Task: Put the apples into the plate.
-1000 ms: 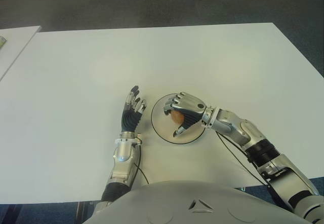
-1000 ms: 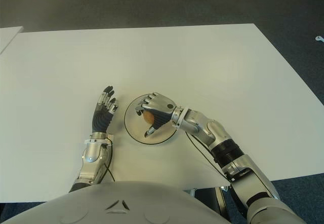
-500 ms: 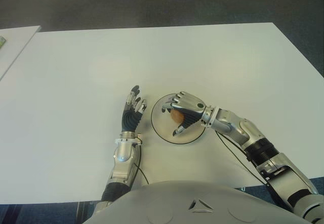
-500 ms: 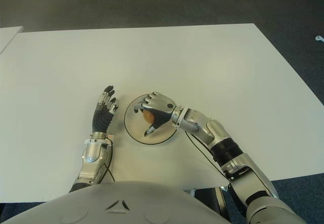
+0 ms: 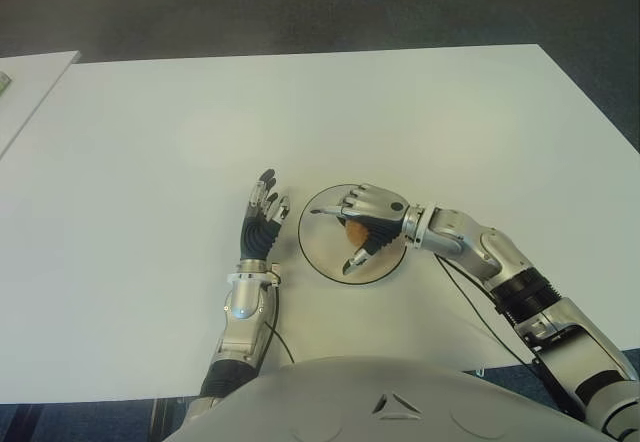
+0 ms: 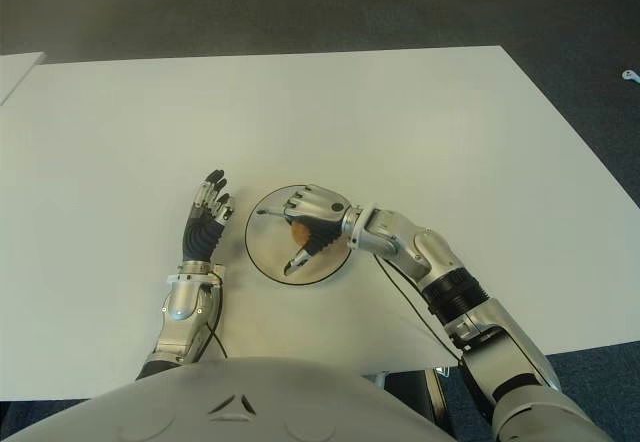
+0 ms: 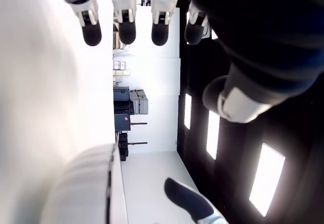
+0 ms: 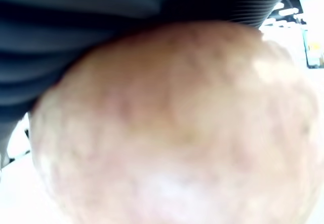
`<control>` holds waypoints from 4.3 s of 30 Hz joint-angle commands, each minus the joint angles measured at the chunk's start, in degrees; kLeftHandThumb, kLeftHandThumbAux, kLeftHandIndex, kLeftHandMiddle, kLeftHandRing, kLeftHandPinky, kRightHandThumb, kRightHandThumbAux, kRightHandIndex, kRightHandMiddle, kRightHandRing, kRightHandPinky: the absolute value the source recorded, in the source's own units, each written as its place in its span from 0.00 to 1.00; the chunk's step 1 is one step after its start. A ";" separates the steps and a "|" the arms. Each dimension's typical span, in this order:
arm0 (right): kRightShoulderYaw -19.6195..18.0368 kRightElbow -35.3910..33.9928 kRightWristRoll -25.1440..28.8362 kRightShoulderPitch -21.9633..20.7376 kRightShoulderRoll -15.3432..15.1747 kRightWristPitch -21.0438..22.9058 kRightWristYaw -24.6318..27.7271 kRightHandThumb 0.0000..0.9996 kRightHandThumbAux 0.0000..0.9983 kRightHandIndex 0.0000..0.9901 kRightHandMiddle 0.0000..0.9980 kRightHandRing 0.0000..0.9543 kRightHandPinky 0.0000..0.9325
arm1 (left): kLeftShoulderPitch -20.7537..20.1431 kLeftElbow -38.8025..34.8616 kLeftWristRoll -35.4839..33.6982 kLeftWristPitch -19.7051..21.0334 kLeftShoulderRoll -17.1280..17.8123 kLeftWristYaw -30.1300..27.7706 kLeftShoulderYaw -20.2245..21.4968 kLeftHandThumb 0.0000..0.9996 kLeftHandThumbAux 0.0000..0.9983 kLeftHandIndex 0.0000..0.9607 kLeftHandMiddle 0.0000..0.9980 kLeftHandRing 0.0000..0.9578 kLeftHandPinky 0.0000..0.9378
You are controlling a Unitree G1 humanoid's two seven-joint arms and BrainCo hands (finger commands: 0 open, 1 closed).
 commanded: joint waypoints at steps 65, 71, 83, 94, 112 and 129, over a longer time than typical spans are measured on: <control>-1.36 -1.90 3.71 -0.26 0.11 1.12 3.49 0.08 0.29 0.00 0.00 0.00 0.00 | 4.04 3.96 1.45 0.11 -0.19 0.10 -0.95 0.00 0.57 0.00 0.00 0.00 0.00; -1.32 -1.88 3.48 -0.26 0.12 1.06 3.22 0.08 0.29 0.00 0.00 0.00 0.00 | 4.05 3.81 1.43 0.69 -0.09 -0.08 -1.01 0.00 0.56 0.00 0.00 0.00 0.00; -1.81 -1.04 4.11 -0.90 0.56 1.32 2.27 0.08 0.30 0.00 0.00 0.00 0.00 | 4.44 3.46 0.79 0.52 -0.56 -0.22 -0.97 0.00 0.57 0.01 0.00 0.00 0.00; -9.16 5.85 23.58 -5.02 8.62 13.36 9.27 0.11 0.26 0.00 0.00 0.00 0.00 | 3.63 5.26 0.10 -1.06 -1.39 -0.10 -0.72 0.00 0.55 0.04 0.02 0.00 0.00; -28.62 16.35 51.24 -2.65 16.06 23.07 9.79 0.11 0.24 0.00 0.00 0.00 0.00 | 4.75 4.26 -0.13 -0.73 -1.46 -0.03 -0.98 0.00 0.46 0.01 0.01 0.00 0.00; -40.58 22.22 63.30 0.36 25.27 21.66 3.92 0.10 0.33 0.01 0.00 0.00 0.00 | 7.04 -0.25 0.31 0.56 -0.59 0.11 -0.82 0.00 0.45 0.00 0.00 0.00 0.00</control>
